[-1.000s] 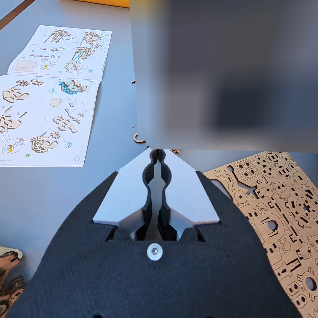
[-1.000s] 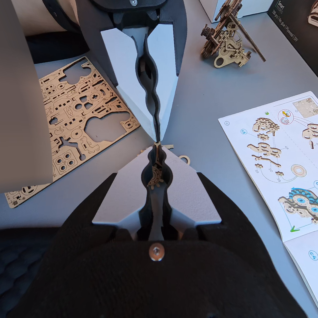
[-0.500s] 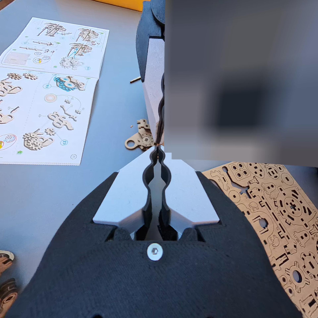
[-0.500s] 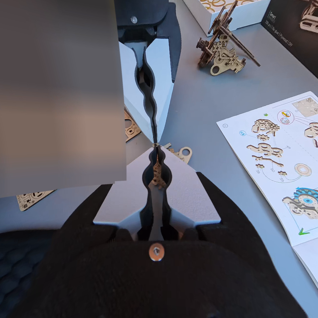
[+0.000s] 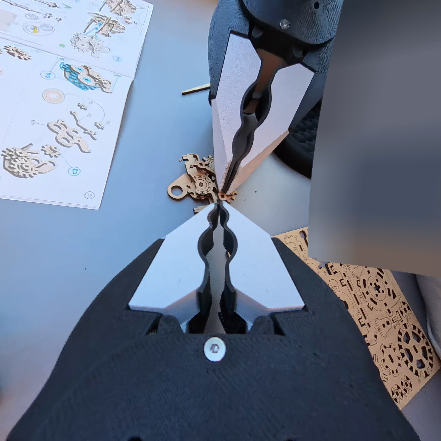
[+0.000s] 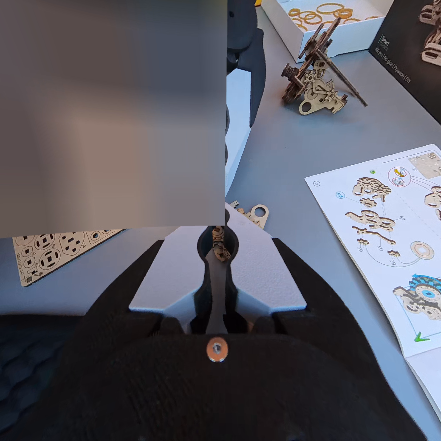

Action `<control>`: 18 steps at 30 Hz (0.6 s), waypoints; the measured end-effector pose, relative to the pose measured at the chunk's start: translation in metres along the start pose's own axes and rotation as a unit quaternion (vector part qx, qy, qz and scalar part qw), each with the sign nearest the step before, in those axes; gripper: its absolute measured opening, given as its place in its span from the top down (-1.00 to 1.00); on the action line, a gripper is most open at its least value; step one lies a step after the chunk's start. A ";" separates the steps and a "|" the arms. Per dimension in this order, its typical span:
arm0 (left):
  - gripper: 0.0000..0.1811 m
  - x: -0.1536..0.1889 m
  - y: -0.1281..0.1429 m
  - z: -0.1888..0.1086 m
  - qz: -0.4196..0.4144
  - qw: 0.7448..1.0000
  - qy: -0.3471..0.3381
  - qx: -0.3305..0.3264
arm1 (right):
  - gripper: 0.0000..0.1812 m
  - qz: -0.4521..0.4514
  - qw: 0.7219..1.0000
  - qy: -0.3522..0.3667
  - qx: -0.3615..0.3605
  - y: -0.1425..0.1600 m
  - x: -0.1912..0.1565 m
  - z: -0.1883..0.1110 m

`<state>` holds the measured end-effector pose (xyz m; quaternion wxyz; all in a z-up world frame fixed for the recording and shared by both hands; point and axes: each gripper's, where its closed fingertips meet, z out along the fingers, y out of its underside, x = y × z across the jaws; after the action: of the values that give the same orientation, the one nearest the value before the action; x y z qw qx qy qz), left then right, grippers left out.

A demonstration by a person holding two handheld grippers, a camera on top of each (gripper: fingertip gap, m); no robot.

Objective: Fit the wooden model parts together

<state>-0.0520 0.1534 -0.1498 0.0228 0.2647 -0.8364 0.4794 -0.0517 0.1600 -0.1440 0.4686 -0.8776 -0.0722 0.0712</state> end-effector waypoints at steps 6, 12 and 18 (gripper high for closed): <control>1.00 0.001 -0.004 -0.002 -0.008 1.000 0.003 0.011 | 1.00 -0.022 1.000 0.007 -0.007 0.000 0.000 0.001; 1.00 0.002 -0.006 -0.001 -0.002 1.000 0.003 0.015 | 1.00 -0.011 1.000 0.003 -0.020 0.001 0.001 0.002; 1.00 0.000 -0.005 -0.001 0.031 0.999 -0.022 0.005 | 1.00 -0.021 0.999 -0.001 -0.038 0.001 0.000 0.002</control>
<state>-0.0502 0.1516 -0.1455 -0.0121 0.2491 -0.8420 0.4784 -0.0517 0.1607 -0.1461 0.4361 -0.8931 -0.0933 0.0595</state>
